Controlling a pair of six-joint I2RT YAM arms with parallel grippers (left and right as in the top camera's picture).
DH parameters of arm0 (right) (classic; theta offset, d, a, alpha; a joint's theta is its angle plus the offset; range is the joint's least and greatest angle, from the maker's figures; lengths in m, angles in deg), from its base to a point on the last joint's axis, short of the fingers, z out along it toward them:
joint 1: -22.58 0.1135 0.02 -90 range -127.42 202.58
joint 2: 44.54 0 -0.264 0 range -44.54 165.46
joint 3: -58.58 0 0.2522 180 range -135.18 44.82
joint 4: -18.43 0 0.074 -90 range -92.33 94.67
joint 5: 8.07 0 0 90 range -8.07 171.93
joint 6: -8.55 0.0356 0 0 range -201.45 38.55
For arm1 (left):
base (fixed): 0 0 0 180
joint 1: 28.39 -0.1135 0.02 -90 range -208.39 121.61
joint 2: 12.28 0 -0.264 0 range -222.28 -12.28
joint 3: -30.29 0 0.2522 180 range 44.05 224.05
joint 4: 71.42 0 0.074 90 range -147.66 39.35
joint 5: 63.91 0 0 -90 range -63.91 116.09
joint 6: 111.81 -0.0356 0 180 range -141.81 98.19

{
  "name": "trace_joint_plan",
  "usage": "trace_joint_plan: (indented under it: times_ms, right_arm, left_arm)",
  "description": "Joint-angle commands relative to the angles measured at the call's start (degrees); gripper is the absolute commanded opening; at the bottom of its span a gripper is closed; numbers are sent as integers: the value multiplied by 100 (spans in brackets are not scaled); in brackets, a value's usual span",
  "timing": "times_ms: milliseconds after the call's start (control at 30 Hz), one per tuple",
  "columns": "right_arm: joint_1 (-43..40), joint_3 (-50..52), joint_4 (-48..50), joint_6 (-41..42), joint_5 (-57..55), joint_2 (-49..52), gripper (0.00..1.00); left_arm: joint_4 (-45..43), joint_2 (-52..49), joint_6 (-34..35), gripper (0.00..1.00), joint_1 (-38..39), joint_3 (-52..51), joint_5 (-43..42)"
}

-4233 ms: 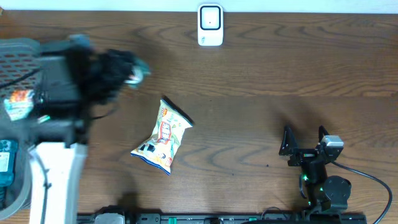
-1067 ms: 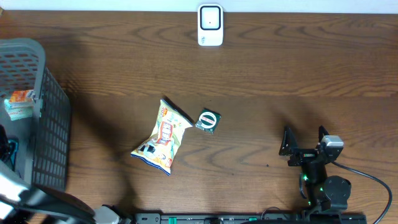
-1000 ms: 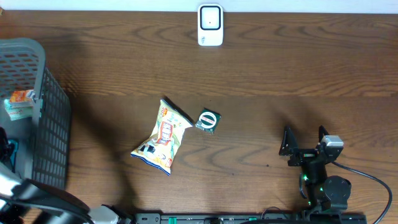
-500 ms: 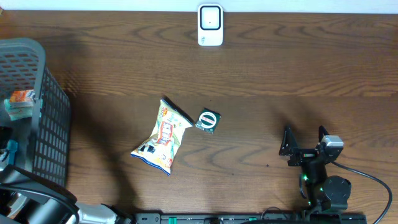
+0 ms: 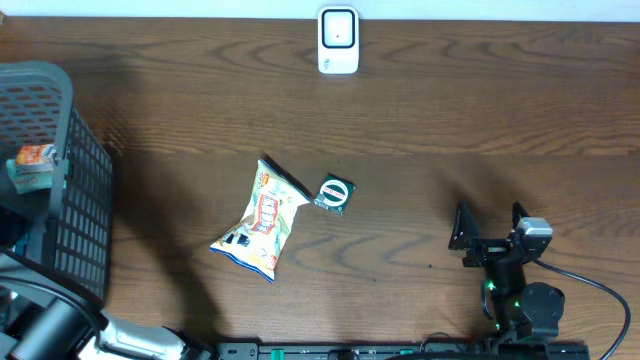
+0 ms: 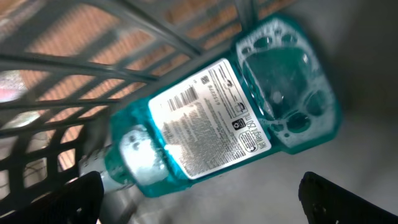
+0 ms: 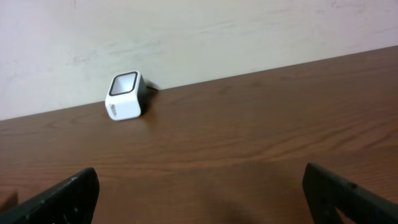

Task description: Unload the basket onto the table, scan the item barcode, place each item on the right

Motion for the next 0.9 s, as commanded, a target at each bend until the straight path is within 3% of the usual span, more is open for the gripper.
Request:
trace_joint_plan:
  times_ms: [0,667,867]
  right_arm:
    - [33,7,-22,-15,35,-15,99]
    - [33,7,-22,-15,35,-15,99]
    - [33,7,-22,-15,35,-15,99]
  left_arm:
    - [13,-317,-389,98,-28,-63,74]
    - [37,-509,310,97,-433,-61,-162]
    - [-13,-374,350,47,-431,-50,-188]
